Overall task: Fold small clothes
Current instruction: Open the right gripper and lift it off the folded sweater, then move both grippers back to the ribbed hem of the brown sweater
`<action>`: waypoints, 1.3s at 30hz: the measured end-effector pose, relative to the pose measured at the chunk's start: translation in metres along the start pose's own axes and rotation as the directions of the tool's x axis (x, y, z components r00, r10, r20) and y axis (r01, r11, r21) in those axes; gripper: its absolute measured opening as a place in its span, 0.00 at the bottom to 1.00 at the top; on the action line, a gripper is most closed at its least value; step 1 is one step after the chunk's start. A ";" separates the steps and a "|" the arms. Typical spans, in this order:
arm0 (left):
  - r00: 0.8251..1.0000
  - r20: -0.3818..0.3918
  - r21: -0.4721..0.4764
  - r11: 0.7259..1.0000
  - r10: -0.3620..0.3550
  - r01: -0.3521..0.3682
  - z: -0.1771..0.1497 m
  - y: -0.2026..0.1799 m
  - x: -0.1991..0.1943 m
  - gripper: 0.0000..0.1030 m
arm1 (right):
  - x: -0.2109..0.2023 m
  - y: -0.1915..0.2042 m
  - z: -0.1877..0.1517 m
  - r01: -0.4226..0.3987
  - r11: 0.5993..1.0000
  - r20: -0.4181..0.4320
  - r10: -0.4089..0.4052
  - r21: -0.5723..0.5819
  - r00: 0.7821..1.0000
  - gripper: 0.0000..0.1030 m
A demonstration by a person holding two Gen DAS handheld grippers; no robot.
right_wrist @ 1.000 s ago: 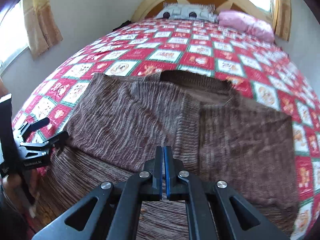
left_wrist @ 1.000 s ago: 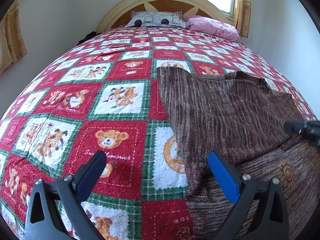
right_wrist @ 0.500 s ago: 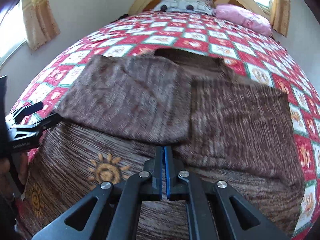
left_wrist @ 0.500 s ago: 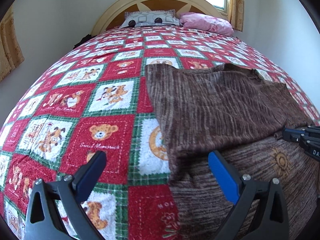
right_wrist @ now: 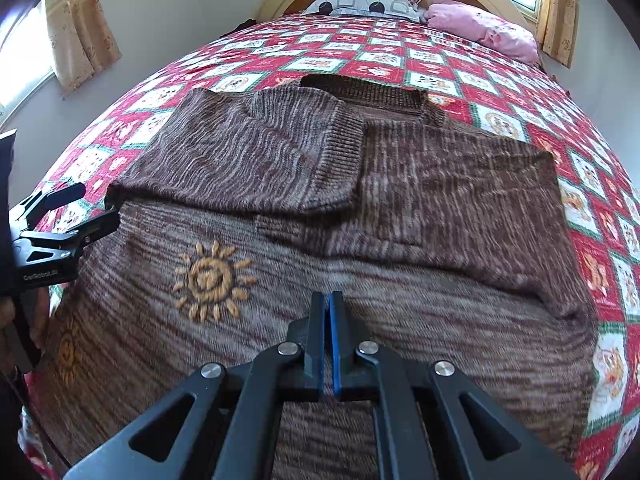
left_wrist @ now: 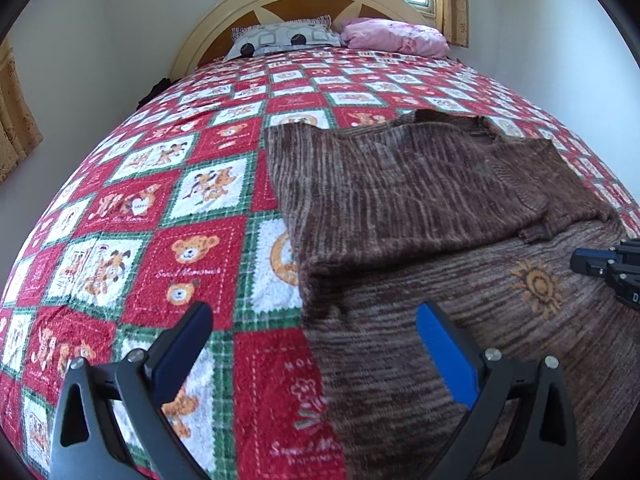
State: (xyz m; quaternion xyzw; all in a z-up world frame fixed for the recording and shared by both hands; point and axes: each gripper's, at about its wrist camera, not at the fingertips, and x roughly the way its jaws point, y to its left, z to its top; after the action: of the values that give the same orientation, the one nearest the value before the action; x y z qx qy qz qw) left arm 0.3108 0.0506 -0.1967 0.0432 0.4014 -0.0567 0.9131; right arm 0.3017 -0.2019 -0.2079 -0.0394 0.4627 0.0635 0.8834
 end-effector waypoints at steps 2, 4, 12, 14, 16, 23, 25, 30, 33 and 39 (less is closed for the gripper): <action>1.000 0.009 0.005 1.000 -0.019 0.019 -0.005 -0.004 -0.008 1.00 | -0.005 -0.003 -0.004 0.002 1.000 0.005 -0.002 0.008 1.000 0.02; 1.000 0.010 0.013 1.000 -0.025 0.024 -0.007 -0.009 -0.012 1.00 | -0.010 -0.006 -0.009 0.006 1.000 0.014 -0.006 0.012 1.000 0.03; 0.997 0.018 -0.010 0.997 -0.076 0.076 -0.023 -0.024 -0.036 1.00 | -0.036 -0.004 -0.041 0.021 1.000 0.075 -0.020 -0.013 0.997 0.54; 0.996 0.027 -0.010 0.996 -0.089 0.089 -0.027 -0.030 -0.046 1.00 | -0.043 -0.003 -0.049 0.013 1.000 0.089 -0.012 -0.007 0.996 0.54; 0.995 0.033 -0.004 0.995 -0.095 0.096 -0.030 -0.034 -0.055 1.00 | -0.053 -0.004 -0.060 0.006 1.000 0.105 -0.007 0.006 0.994 0.54; 0.993 0.050 0.027 0.994 -0.109 0.107 -0.049 -0.052 -0.083 1.00 | -0.074 -0.014 -0.092 0.007 0.998 0.113 -0.014 0.058 0.993 0.54; 0.992 0.048 0.034 0.993 -0.115 0.113 -0.056 -0.057 -0.089 1.00 | -0.081 -0.015 -0.103 0.011 0.998 0.119 -0.019 0.066 0.993 0.54; 0.991 0.037 0.059 0.990 -0.131 0.129 -0.074 -0.070 -0.103 1.00 | -0.095 -0.016 -0.126 0.014 0.997 0.128 -0.024 0.082 0.991 0.56; 0.991 0.033 0.062 0.989 -0.133 0.131 -0.082 -0.075 -0.108 1.00 | -0.099 -0.017 -0.135 0.016 0.996 0.134 -0.027 0.083 0.991 0.57; 0.992 0.014 0.045 0.991 -0.124 0.123 -0.102 -0.075 -0.115 1.00 | -0.110 -0.017 -0.150 0.020 0.995 0.139 -0.034 0.101 0.990 0.57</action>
State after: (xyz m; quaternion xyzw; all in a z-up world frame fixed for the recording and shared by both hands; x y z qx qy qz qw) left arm 0.1492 -0.0035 -0.1831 0.0379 0.3945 -0.1222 0.9100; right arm 0.1200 -0.2462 -0.2024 0.0028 0.4011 0.0309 0.9155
